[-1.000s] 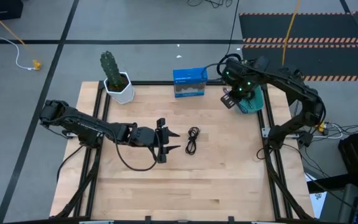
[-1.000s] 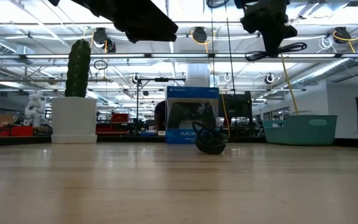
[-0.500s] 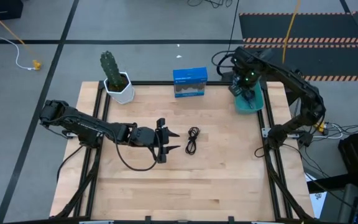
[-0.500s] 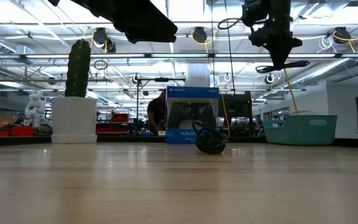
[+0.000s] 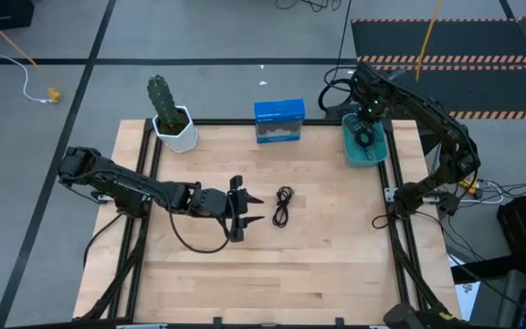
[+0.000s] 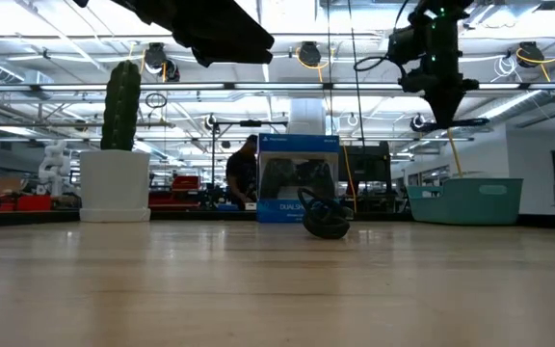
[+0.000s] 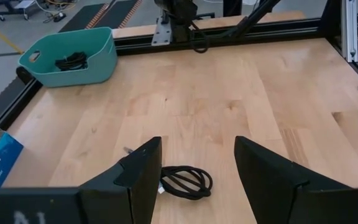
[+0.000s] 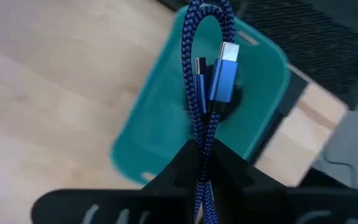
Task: Pick and place USB-C Cables
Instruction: Put the black blue USB cable into the blue bin, then put the black USB cable into the blue bin
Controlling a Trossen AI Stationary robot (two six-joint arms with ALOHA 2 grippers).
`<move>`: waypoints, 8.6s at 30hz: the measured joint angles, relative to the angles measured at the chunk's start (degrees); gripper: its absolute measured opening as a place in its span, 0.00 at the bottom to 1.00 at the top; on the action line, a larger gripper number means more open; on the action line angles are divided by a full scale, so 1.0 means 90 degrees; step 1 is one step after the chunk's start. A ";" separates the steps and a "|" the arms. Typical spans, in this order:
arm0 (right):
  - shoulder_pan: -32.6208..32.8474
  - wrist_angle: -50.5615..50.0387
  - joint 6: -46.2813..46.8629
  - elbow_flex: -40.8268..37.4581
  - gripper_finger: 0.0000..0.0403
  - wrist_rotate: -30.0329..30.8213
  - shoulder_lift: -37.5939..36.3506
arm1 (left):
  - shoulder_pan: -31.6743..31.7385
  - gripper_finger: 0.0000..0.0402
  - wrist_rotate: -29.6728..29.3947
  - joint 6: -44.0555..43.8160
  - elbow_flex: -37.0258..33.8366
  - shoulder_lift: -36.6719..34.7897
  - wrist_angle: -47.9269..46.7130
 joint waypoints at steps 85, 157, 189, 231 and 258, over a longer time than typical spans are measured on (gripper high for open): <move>0.3661 0.2130 0.2136 -0.3954 0.57 0.0622 -0.4810 | 0.0063 0.51 -0.1324 -0.0926 0.1317 0.0000 -0.1106; 0.5846 0.4477 0.0828 -0.5036 0.57 0.0445 -0.4624 | 0.1135 0.51 0.0875 -0.3599 0.6433 0.4621 -0.7420; 0.5846 0.4458 0.0828 -0.5038 0.57 0.0440 -0.4624 | 0.1030 0.51 0.0860 -0.4261 0.5660 0.5050 -0.6223; 0.5846 0.4506 0.0837 -0.5040 0.57 0.0442 -0.4624 | 0.1214 0.02 0.0474 -0.2875 0.5252 0.5041 -0.4946; 0.5843 0.7563 0.0324 -0.6427 0.57 -0.0568 -0.4605 | 0.1045 0.03 -0.0726 -0.0325 0.7421 0.4996 -0.8167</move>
